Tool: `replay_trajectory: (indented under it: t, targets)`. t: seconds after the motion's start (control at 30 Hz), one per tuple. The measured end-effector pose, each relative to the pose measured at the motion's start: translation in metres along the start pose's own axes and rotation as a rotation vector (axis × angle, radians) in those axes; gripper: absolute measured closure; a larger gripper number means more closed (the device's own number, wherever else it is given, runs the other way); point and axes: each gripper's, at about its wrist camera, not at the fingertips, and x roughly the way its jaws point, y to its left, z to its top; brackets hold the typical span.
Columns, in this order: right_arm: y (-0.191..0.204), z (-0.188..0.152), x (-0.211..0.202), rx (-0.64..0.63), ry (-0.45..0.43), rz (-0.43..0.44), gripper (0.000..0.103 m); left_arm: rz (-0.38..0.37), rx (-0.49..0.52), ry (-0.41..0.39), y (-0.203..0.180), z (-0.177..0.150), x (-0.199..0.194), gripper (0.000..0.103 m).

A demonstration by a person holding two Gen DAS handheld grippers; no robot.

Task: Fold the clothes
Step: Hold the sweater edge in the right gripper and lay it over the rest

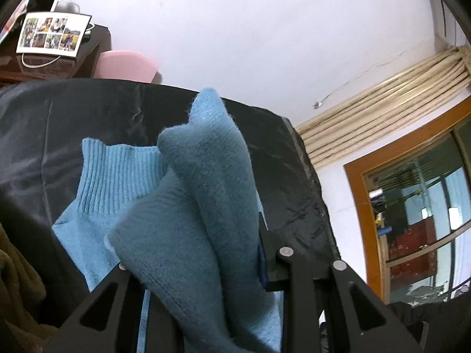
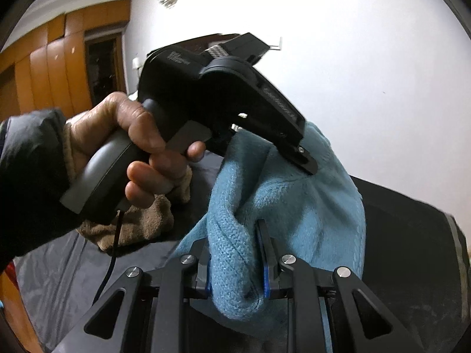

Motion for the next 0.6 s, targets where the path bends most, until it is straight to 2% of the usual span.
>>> replay_trajectory:
  t: [0.17,0.33,0.4,0.5,0.53,0.6]
  targets:
    - [0.024,-0.011,0.027,-0.065,0.041,0.026,0.079,-0.005,-0.088,-0.017,0.044,-0.015,-0.008,0.074]
    - [0.028,-0.018,0.048,-0.1,0.078,0.068,0.079,0.035,-0.128,-0.017,0.068,-0.025,-0.012,0.074]
    - [0.044,-0.018,0.051,-0.105,0.102,0.085,0.079,0.05,-0.141,-0.012,0.077,-0.028,-0.012,0.073]
    - [0.06,-0.022,0.06,-0.116,0.139,0.102,0.079,0.084,-0.166,-0.006,0.092,-0.031,-0.01,0.066]
    - [0.064,-0.024,0.063,-0.121,0.151,0.106,0.079,0.101,-0.164,-0.004,0.094,-0.032,-0.009,0.061]
    - [0.069,-0.027,0.07,-0.128,0.175,0.113,0.079,0.137,-0.146,-0.008,0.096,-0.033,-0.008,0.056]
